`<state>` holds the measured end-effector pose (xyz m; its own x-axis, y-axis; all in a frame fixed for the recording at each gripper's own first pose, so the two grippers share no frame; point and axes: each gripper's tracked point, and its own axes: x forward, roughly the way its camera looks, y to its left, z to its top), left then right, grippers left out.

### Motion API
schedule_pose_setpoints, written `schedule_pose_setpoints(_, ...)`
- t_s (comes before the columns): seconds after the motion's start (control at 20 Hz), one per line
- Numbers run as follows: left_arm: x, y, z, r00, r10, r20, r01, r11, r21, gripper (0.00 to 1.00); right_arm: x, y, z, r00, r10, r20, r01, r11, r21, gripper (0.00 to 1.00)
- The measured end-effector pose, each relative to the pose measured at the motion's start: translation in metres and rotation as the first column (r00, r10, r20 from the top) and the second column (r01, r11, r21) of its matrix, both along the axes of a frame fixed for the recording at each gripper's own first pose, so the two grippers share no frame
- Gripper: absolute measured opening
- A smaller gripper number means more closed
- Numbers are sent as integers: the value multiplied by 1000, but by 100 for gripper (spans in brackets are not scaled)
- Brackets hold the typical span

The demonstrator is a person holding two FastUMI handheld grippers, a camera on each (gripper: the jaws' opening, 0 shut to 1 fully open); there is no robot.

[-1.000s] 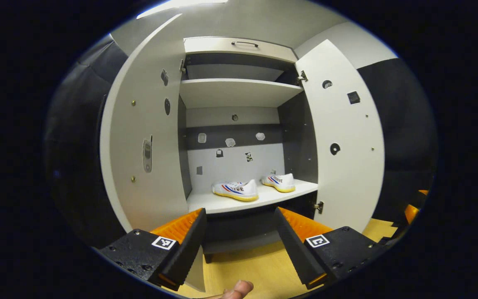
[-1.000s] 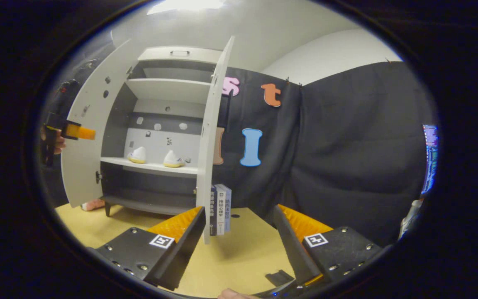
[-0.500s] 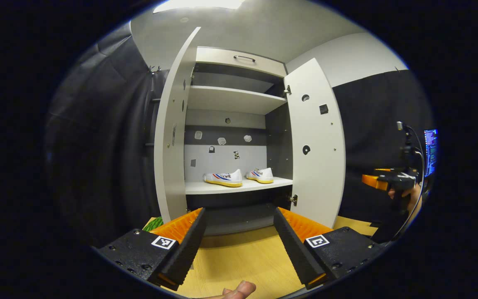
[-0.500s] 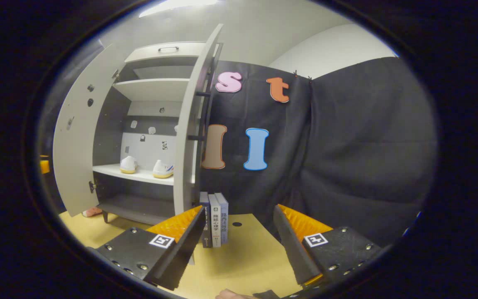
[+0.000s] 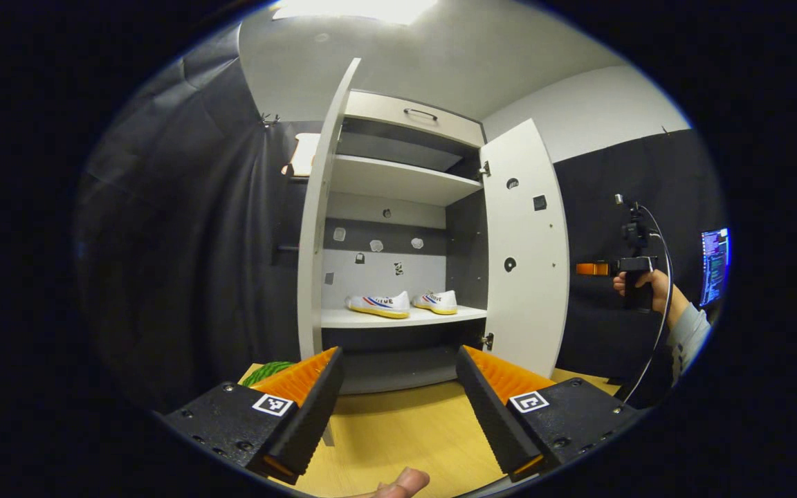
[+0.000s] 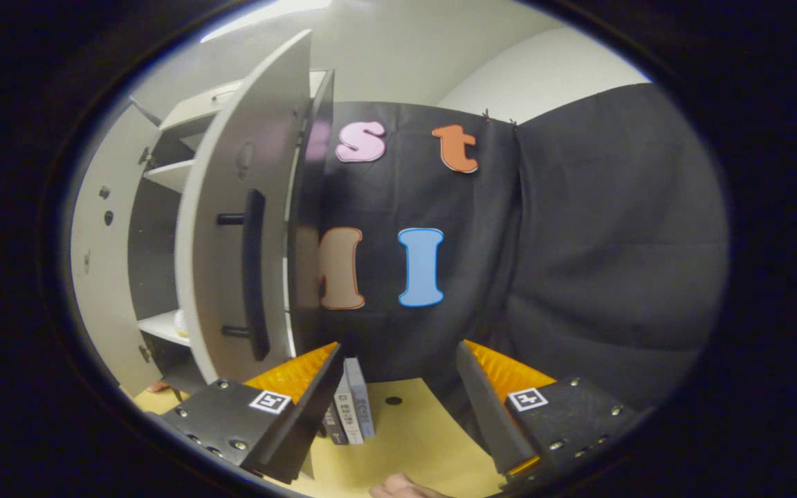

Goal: Grab one shoe with the right hand and put it into the shoe cabinet, grab the other shoe with the left hand and put it into the shoe cabinet; then close the right door with the right hand and the left door with the left hand.

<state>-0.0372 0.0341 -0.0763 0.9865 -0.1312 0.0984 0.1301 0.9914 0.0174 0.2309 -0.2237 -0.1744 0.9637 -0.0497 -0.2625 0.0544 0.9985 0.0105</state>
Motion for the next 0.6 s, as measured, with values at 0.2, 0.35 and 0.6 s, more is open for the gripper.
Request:
schedule_pose_setpoints(0.2,-4,22,-3,1000,28,-7,-28,1000,-2,96,17,27,13,999,33,15,-34,992,120,99)
schedule_pose_setpoints(0.35,-5,41,-8,998,65,-17,-64,998,13,96,21,46,14,998,65,19,-67,992,107,99)
schedule_pose_setpoints(0.6,-3,48,-19,998,47,-41,-47,999,-17,96,11,56,27,999,18,41,-17,1000,-23,95)
